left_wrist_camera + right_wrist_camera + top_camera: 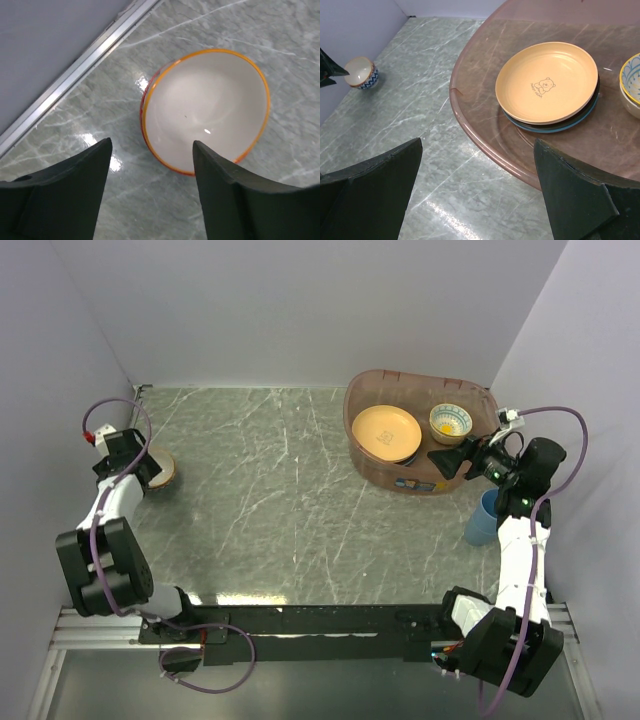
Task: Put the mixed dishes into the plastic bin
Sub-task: Pick up the bowl from the center of the board.
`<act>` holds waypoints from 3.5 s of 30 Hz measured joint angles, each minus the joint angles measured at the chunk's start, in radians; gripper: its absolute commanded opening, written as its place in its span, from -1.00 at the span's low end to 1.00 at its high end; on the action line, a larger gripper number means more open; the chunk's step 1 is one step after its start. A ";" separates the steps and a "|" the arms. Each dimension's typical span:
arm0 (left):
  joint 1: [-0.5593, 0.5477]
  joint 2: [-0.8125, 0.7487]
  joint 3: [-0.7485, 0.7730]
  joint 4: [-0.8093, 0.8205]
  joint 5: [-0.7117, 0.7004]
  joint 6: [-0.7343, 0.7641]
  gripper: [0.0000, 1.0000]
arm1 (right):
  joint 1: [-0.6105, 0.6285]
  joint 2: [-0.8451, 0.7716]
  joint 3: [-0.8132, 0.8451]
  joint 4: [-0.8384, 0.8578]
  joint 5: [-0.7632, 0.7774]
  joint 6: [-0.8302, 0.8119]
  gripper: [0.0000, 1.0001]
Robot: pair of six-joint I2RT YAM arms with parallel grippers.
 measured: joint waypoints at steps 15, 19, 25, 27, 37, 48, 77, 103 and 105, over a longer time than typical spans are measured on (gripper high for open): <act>0.010 0.167 0.091 0.014 -0.018 0.075 -0.35 | 0.000 0.015 0.001 -0.010 0.005 -0.008 1.00; 0.010 0.169 0.092 0.013 -0.023 0.088 -0.59 | 0.000 0.020 0.002 -0.014 0.013 -0.011 1.00; 0.013 0.171 0.098 0.008 -0.033 0.092 -0.85 | -0.006 0.026 0.002 -0.021 0.019 -0.012 1.00; 0.013 0.171 0.108 0.008 -0.033 0.093 -0.92 | -0.008 0.026 0.002 -0.021 0.019 -0.012 1.00; 0.013 0.092 0.113 -0.038 -0.014 0.090 -0.99 | -0.009 0.026 0.002 -0.022 0.019 -0.014 1.00; 0.013 -0.081 0.112 -0.058 0.072 0.032 -0.99 | -0.009 0.026 0.002 -0.022 0.019 -0.014 1.00; -0.686 -0.521 -0.210 0.042 0.285 -0.387 -0.99 | 0.014 0.040 0.044 -0.128 -0.161 -0.153 1.00; -1.499 0.071 0.344 -0.197 -0.520 -0.621 -0.98 | 0.742 0.107 0.312 -0.620 0.457 -0.418 0.99; -1.512 0.090 0.367 -0.223 -0.543 -0.635 -0.98 | 0.746 0.126 0.320 -0.615 0.499 -0.404 0.99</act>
